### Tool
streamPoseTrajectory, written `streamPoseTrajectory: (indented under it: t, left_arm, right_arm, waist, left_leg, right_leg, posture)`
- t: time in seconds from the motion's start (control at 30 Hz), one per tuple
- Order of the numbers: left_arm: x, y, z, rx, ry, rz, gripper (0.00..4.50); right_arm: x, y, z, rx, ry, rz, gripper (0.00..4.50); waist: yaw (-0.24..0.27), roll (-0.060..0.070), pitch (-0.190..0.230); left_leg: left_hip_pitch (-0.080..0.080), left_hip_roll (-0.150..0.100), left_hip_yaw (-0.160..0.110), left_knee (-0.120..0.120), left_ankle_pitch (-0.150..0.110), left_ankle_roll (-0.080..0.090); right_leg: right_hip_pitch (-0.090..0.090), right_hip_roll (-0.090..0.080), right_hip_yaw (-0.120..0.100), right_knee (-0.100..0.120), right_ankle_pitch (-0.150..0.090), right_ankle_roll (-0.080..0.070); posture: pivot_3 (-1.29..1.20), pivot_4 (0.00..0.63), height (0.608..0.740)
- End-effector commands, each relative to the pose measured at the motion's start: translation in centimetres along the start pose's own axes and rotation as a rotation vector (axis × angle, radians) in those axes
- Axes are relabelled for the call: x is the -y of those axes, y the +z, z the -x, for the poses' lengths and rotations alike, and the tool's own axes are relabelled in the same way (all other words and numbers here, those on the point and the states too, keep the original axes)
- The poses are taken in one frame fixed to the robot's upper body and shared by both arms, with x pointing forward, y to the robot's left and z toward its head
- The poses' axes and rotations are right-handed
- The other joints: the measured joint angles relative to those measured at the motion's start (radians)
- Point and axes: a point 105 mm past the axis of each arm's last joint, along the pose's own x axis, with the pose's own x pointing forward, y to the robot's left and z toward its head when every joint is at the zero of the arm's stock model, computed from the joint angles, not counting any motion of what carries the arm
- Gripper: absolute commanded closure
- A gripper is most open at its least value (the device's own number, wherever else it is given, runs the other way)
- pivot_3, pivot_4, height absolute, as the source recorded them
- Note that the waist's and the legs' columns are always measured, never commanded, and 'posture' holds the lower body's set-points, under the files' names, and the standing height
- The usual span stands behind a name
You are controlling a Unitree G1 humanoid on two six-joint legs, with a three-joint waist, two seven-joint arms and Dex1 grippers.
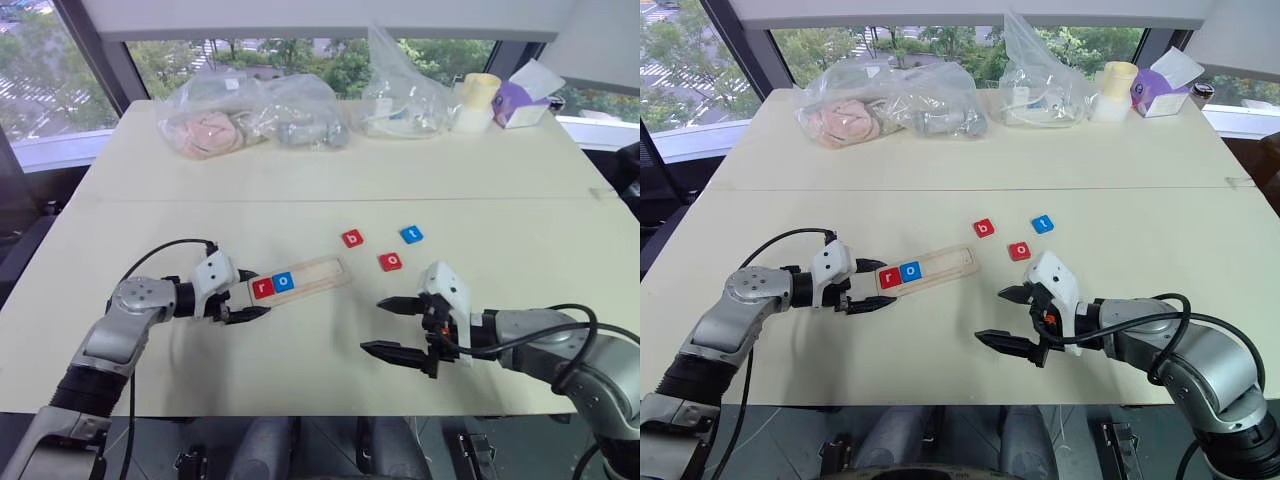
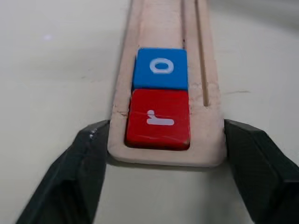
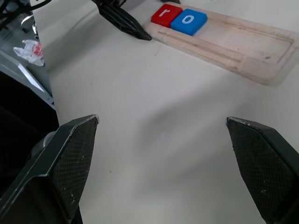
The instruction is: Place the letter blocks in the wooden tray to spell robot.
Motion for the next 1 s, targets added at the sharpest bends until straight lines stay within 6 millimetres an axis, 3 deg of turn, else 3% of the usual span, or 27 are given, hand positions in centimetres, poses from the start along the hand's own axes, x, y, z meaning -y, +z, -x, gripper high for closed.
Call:
streamPoseTrajectory:
  t: [0.03,0.2,0.4,0.53,0.8,0.83,0.87,1.0]
  left_arm:
    - [1.7,-2.0,-1.1,-0.071,-0.086,0.049,1.36]
    - [0.5,-0.2,-1.4,-0.012,-0.122,0.027,1.36]
    - [-0.6,1.7,-2.2,-0.007,-0.265,-0.122,1.36]
    - [-2.6,2.9,-3.9,-0.049,-0.311,-0.262,1.36]
    - [-2.5,2.9,-5.4,-0.05,-0.395,-0.275,1.36]
    - [-2.3,2.9,-5.5,-0.051,-0.407,-0.259,0.35]
    - [-2.1,2.8,-5.4,-0.049,-0.423,-0.244,0.05]
    - [-2.0,3.0,-5.5,-0.029,-0.401,-0.227,0.05]
  right_arm:
    - [0.0,0.7,0.6,0.022,-0.007,0.035,0.0]
    - [0.8,0.4,0.9,0.015,-0.03,0.036,0.0]
    - [1.4,0.1,1.2,0.015,-0.049,0.032,0.0]
    - [1.4,-0.2,1.2,0.018,-0.073,0.022,0.0]
    - [1.0,-0.7,1.4,0.024,-0.109,0.004,0.0]
    - [1.0,-0.7,1.4,0.024,-0.113,0.003,0.0]
    - [1.0,-0.7,1.4,0.025,-0.117,0.003,0.0]
    - [1.7,-0.2,1.5,0.049,-0.162,0.017,0.0]
  waist:
    - [0.001,0.001,-0.001]
    - [0.013,0.001,-0.002]
    - [0.026,0.001,-0.001]
    - [0.026,-0.001,-0.001]
    - [0.021,-0.002,0.0]
    - [0.021,-0.002,0.0]
    - [0.02,-0.002,0.0]
    - [0.019,-0.002,0.0]
  left_leg:
    - [0.0,0.0,0.0,0.0,0.0,0.0]
    - [0.0,0.0,0.0,0.0,0.0,0.0]
    - [-0.001,0.0,0.0,0.001,0.0,0.0]
    - [-0.001,-0.001,0.001,0.002,0.0,0.0]
    - [-0.001,0.0,0.004,0.004,-0.001,0.003]
    - [-0.001,0.0,0.004,0.004,-0.001,0.003]
    - [-0.001,0.0,0.004,0.005,-0.001,0.003]
    - [-0.001,0.0,0.004,0.007,-0.002,0.004]
  right_leg:
    - [0.0,0.0,0.0,0.0,0.0,0.0]
    - [0.001,0.0,0.0,0.0,0.0,0.001]
    - [0.001,0.0,-0.001,-0.001,0.0,0.0]
    - [0.001,0.0,-0.002,-0.001,0.0,0.0]
    - [0.002,0.0,-0.004,-0.001,0.002,0.005]
    - [0.002,0.0,-0.004,0.0,0.002,0.005]
    - [0.003,0.0,-0.004,0.0,0.002,0.005]
    - [0.004,0.0,-0.004,0.0,0.002,0.005]
  posture:
    - [0.0,0.15,0.74]
    - [0.0,0.15,0.74]
    - [0.0,0.15,0.74]
    - [0.0,0.15,0.74]
    - [0.0,0.15,0.74]
    - [0.0,0.15,0.74]
    - [0.0,0.15,0.74]
    - [0.0,0.15,0.74]
